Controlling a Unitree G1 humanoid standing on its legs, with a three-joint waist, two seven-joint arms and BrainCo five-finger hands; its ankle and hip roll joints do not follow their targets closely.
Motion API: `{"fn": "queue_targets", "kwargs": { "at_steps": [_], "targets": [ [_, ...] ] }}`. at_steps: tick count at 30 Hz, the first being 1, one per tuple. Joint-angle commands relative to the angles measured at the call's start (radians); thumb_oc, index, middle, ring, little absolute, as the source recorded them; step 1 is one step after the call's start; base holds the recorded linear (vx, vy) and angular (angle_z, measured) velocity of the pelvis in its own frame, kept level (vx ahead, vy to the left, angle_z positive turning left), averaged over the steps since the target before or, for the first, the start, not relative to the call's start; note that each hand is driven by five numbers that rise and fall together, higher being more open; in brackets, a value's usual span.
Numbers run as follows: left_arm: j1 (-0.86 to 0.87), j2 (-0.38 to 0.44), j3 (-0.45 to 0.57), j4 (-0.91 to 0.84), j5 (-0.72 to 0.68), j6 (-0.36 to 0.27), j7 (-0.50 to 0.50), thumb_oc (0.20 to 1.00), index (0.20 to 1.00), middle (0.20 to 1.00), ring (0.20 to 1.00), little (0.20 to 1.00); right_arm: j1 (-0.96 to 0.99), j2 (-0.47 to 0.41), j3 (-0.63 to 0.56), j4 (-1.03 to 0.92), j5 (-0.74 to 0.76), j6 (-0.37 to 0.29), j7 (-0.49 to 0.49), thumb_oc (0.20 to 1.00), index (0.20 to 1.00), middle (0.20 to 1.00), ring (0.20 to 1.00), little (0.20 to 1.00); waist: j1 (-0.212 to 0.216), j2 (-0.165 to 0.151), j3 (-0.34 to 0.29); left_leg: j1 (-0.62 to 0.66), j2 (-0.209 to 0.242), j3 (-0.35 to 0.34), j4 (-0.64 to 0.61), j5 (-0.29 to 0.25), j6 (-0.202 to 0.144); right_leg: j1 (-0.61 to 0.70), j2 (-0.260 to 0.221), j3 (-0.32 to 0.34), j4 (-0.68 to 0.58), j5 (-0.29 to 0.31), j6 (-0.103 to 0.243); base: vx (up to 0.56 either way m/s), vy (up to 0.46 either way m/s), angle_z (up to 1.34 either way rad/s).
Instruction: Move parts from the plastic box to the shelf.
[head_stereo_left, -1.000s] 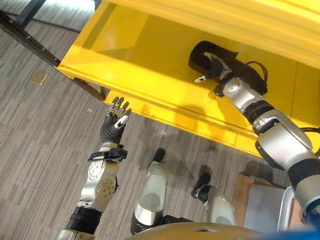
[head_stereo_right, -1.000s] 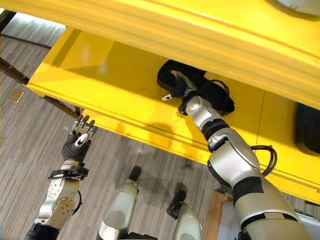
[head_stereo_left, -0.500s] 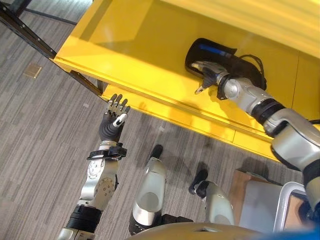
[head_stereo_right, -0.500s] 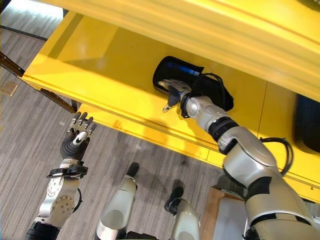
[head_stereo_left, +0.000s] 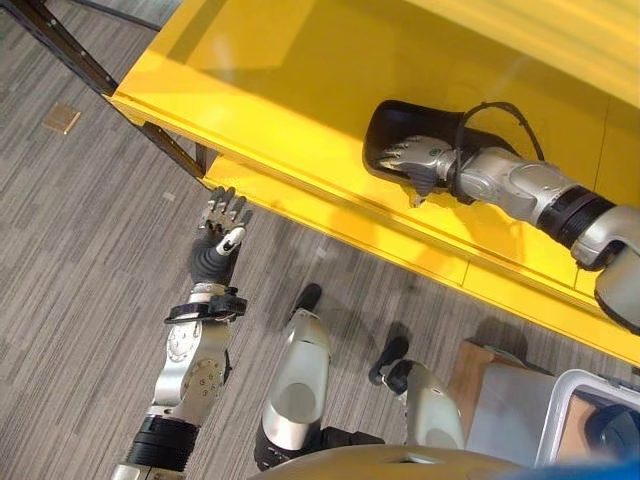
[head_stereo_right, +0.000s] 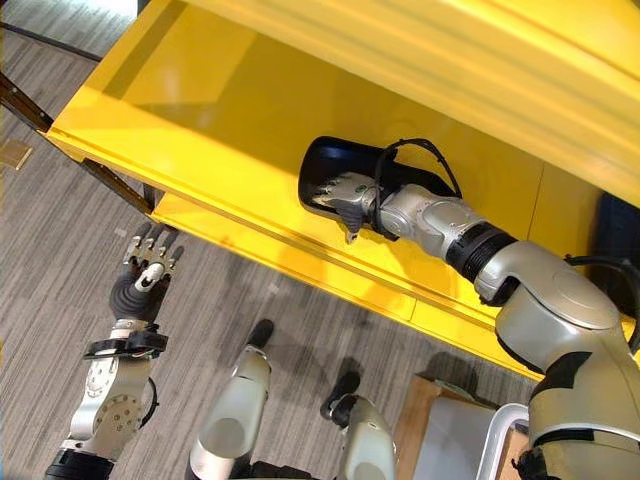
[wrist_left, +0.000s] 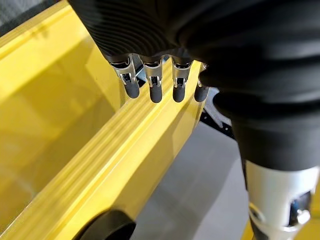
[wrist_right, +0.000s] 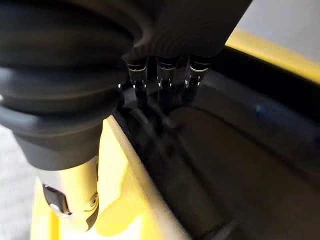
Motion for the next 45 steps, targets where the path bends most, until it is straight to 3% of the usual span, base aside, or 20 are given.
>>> {"fn": "queue_targets", "kwargs": {
  "at_steps": [1,7,12,17,28,41,45],
  "targets": [
    [0.027,0.056,0.030,-0.114,0.004,-0.048,-0.016,1.000,1.000,1.000,1.000,1.000,-0.079,-0.041,0.071,0.018,-0.098,-0.015,0.001,1.000,1.000,1.000,1.000,1.000,0.003,-0.014,-0.012,0.025,0.046,-0.040,-0.016,-0.068,0.013,0.064,-0.044,0.079,0.003,-0.017,0.048,0.00,-0.008,0.05],
    [0.039,0.061,0.043,-0.125,0.013,-0.048,-0.009,1.000,1.000,1.000,1.000,1.000,-0.128,-0.091,0.154,0.040,-0.234,-0.026,-0.013,1.000,1.000,1.000,1.000,1.000,0.002,-0.020,-0.013,0.018,0.048,-0.045,-0.019,-0.067,0.010,0.062,-0.041,0.077,0.005,-0.023,0.046,0.00,0.000,0.03],
    [0.056,0.104,0.057,-0.133,0.023,-0.051,-0.005,1.000,1.000,1.000,1.000,1.000,-0.105,-0.150,0.166,0.092,-0.388,-0.035,-0.038,1.000,1.000,1.000,1.000,1.000,0.019,-0.050,-0.011,0.015,0.053,-0.047,-0.026,-0.064,0.008,0.059,-0.036,0.076,0.004,-0.028,0.045,0.00,0.001,0.02],
    [0.070,0.104,0.066,-0.144,0.046,-0.056,0.006,1.000,1.000,1.000,1.000,1.000,-0.059,-0.171,0.166,0.134,-0.462,-0.031,-0.061,1.000,1.000,1.000,1.000,1.000,0.018,-0.045,-0.006,0.009,0.057,-0.052,-0.024,-0.063,0.006,0.057,-0.033,0.071,0.007,-0.031,0.045,0.00,0.000,0.00],
    [0.076,0.081,0.074,-0.181,0.084,-0.061,0.034,1.000,1.000,1.000,1.000,1.000,0.001,-0.169,0.164,0.195,-0.464,-0.015,-0.067,1.000,1.000,1.000,1.000,1.000,0.018,-0.024,0.010,-0.015,0.056,-0.068,-0.016,-0.057,0.004,0.043,-0.029,0.062,0.024,-0.043,0.046,0.00,0.000,0.00],
    [0.072,0.099,0.082,-0.203,0.122,-0.063,0.064,1.000,1.000,1.000,1.000,1.000,0.016,-0.116,0.115,0.248,-0.402,0.012,-0.055,1.000,1.000,1.000,1.000,1.000,0.047,-0.045,0.023,-0.027,0.056,-0.086,-0.002,-0.082,0.002,0.053,-0.021,0.053,0.042,-0.078,0.045,0.02,-0.017,0.05],
    [0.070,0.108,0.086,-0.214,0.145,-0.064,0.078,1.000,1.000,1.000,1.000,1.000,0.038,-0.104,0.056,0.343,-0.371,0.055,-0.084,1.000,1.000,1.000,1.000,1.000,0.063,-0.055,0.033,-0.040,0.052,-0.102,0.005,-0.079,0.001,0.053,-0.019,0.040,0.047,-0.082,0.042,0.00,-0.019,0.08]
  ]
}}
